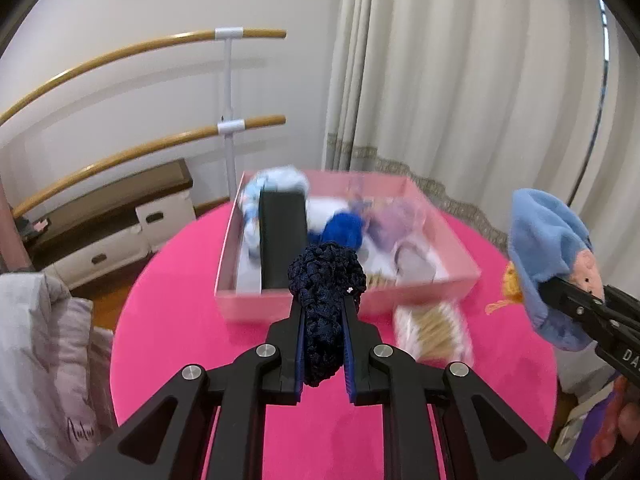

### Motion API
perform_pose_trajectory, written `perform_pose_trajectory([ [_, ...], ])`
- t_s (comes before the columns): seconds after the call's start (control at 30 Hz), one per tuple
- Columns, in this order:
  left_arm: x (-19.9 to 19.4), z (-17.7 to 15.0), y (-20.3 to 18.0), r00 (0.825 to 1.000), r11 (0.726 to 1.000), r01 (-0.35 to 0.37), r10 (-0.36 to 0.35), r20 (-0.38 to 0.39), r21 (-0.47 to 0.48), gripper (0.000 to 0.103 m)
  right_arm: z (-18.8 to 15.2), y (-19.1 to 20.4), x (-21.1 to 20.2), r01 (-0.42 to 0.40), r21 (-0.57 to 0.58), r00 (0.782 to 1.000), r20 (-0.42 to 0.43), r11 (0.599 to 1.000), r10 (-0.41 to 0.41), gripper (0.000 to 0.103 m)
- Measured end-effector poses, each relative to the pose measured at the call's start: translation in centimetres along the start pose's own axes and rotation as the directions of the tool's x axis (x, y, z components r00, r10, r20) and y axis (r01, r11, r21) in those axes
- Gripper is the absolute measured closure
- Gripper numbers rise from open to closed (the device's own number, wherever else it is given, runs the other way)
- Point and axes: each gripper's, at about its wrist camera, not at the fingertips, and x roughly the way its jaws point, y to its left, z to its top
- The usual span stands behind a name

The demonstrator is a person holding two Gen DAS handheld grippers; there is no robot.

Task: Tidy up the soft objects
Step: 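Carry the knitted pad and pig-face hat into the pink box, open both grippers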

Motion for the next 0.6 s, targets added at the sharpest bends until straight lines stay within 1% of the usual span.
perform_pose_trajectory([
  [0.17,-1.7,2.7,-0.9,0.999,1.000,-0.010,0.010,0.050,0.010,0.091,3.3,0.6,0.1,-0.017,-0.018,0.999,0.035,1.000,0.018,0.072],
  [0.3,-2.4,4.6,-2.0,0.997,1.000,-0.022,0.020,0.079,0.021,0.091,4.7,1.3,0.2,-0.033,-0.029,0.998,0.053,0.999,0.035,0.072],
  [0.4,-3.0,5.3,-2.8,0.995,0.999,-0.030,0.028,0.093,0.028,0.091,5.4,1.7,0.8,-0.034,-0.032,0.998,0.055,0.999,0.036,0.072],
  [0.6,-2.7,6.4,-3.8,0.994,0.999,-0.045,0.042,0.105,0.027,0.091,7.0,1.7,2.4,-0.020,-0.032,0.998,0.054,0.999,0.021,0.072],
])
